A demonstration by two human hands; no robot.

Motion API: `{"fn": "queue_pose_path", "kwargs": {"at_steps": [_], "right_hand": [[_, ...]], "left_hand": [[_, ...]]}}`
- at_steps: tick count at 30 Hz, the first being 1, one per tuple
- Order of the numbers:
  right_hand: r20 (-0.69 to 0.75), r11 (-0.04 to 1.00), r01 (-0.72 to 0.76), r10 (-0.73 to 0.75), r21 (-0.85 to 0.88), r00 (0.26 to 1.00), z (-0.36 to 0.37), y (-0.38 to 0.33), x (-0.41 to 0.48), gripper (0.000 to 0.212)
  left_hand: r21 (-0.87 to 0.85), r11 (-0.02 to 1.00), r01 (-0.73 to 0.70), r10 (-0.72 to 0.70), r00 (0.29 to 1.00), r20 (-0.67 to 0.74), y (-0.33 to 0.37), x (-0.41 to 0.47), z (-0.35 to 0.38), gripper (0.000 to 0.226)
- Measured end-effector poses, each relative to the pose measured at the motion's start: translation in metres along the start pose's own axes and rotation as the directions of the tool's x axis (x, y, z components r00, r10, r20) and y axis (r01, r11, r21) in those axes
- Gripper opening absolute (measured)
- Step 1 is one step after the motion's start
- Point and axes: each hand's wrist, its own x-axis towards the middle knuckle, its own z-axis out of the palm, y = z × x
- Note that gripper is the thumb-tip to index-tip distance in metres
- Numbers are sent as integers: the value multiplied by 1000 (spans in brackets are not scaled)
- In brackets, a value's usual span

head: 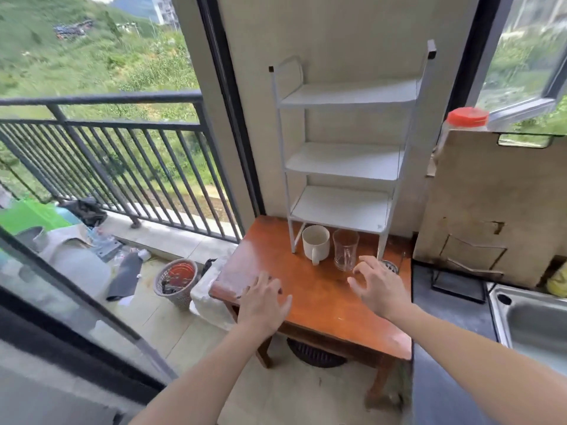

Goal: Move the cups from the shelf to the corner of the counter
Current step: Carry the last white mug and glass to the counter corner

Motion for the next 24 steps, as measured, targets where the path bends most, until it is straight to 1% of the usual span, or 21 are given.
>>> {"fn": "queue_pose_path", "kwargs": {"at_steps": [4, 8, 12, 16, 18, 20, 22, 24], "right_hand": [[62, 982, -183, 180, 48, 982, 26, 21, 53, 34], [122, 945, -321, 312, 59, 942, 50, 37, 87, 39], [150, 915, -401, 392, 41, 908, 74, 39, 106, 44], [196, 883, -469, 464, -25, 864, 89, 45, 123, 56], [199, 869, -494, 486, -12, 851, 89, 45, 129, 50], [192, 856, -517, 506, 4, 841, 89, 42, 134, 38], [180, 847, -531, 519, 21, 836, 89, 40, 136, 28], [185, 840, -541, 524, 49, 831, 93, 42, 136, 16]], "left_hand": [[18, 1000, 19, -21, 996, 85, -8, 67, 24, 29], [-113, 988, 106, -91, 988, 128, -7, 124, 54, 33], [-185, 972, 147, -115, 978, 176, 0, 174, 91, 38], [-276, 936, 218, -156, 961, 228, 7, 215, 126, 46], [-326, 910, 256, -183, 954, 239, 7, 228, 138, 44], [-380, 885, 268, -182, 951, 249, 6, 238, 146, 35], [-425, 870, 249, -141, 953, 268, 2, 245, 149, 26], [-448, 866, 224, -100, 954, 283, -3, 249, 147, 21]]}}
